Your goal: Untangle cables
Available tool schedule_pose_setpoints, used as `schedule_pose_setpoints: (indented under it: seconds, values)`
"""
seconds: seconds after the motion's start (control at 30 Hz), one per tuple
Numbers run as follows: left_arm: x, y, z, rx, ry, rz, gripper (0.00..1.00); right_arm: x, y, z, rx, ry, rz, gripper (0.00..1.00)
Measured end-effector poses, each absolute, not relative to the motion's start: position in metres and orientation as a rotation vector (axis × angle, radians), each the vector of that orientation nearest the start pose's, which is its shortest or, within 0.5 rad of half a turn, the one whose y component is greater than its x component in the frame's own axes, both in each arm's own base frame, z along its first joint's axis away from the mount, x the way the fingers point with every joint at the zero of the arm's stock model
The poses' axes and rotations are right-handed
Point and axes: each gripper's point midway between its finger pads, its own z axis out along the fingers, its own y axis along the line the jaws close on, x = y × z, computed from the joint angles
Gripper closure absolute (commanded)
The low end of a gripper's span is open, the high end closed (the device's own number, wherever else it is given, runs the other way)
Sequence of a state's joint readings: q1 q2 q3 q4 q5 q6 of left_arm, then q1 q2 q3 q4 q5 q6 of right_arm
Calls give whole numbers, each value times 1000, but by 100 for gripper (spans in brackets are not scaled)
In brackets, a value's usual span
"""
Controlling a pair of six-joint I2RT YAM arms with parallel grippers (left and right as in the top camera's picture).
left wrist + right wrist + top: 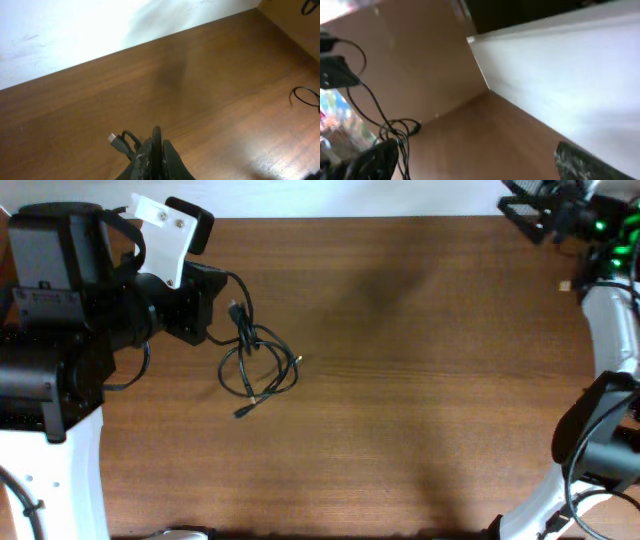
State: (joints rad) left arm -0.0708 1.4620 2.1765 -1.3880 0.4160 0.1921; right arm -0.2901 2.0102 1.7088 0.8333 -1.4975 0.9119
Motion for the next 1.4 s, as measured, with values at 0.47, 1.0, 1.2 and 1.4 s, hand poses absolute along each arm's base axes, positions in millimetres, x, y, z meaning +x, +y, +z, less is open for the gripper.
schedule_pose_setpoints:
  seconds: [0.47, 1.0, 1.2, 1.4]
  values:
    - [326, -93, 421, 505, 2205, -414, 91, 488, -27, 547, 94, 659, 1442, 1]
    - [327, -93, 422, 502, 2202, -414, 91, 453, 97, 525, -839, 1187, 1124, 1]
    - [327, -93, 421, 502, 2202, -415, 91, 394, 95, 637, -800, 892, 1027, 1]
    - [325, -93, 420, 502, 2210, -417, 91, 364, 40, 711, -541, 663, 1009, 1]
